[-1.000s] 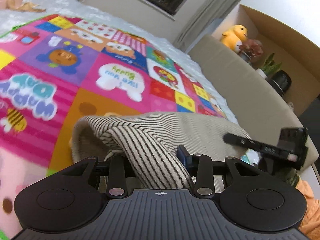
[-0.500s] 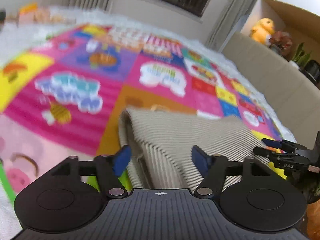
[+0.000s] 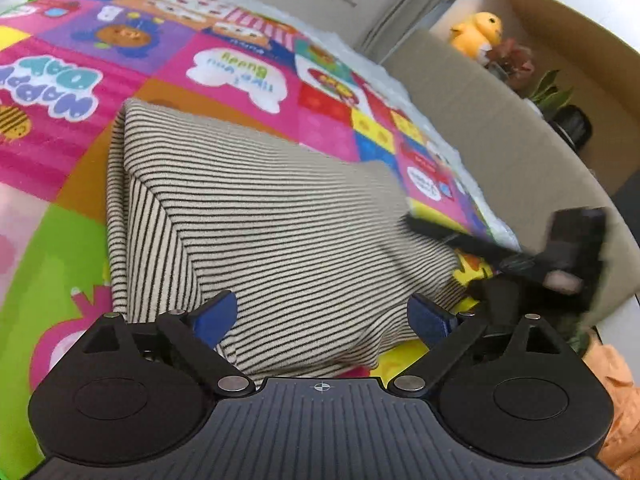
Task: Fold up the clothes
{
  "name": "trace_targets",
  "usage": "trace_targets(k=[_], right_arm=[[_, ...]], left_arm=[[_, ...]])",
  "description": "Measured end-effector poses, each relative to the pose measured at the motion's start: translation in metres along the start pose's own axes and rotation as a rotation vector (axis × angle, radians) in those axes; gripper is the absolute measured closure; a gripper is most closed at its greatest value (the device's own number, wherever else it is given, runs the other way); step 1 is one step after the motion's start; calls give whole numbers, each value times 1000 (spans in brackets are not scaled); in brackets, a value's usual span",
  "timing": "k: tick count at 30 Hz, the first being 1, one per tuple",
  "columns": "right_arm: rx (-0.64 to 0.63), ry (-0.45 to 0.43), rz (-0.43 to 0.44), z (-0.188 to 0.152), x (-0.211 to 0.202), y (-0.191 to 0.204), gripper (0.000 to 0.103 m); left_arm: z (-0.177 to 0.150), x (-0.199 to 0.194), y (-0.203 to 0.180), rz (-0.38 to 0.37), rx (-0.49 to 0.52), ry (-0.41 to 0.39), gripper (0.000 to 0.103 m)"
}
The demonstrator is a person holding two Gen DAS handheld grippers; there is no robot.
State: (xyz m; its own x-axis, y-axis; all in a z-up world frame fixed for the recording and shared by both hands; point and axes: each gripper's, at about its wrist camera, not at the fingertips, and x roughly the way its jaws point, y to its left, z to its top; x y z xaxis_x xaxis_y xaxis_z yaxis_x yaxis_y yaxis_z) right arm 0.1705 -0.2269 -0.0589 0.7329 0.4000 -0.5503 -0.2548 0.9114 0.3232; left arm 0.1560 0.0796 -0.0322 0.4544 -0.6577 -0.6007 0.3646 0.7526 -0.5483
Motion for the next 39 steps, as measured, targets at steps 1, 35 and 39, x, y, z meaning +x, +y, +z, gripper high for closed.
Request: trace_targets(k=[1,35,39], right_arm=[[-9,-9,-15,-7,3,-1,0],[-204,29,-337,26,22,-32,35],[-152,23,-309,12,12,-36,35]], left_arm=[[1,-1,3,-3,-11,-11,8],[4,7,22,-12,-136,83,5],[23,14,36,32,-157,29,5]])
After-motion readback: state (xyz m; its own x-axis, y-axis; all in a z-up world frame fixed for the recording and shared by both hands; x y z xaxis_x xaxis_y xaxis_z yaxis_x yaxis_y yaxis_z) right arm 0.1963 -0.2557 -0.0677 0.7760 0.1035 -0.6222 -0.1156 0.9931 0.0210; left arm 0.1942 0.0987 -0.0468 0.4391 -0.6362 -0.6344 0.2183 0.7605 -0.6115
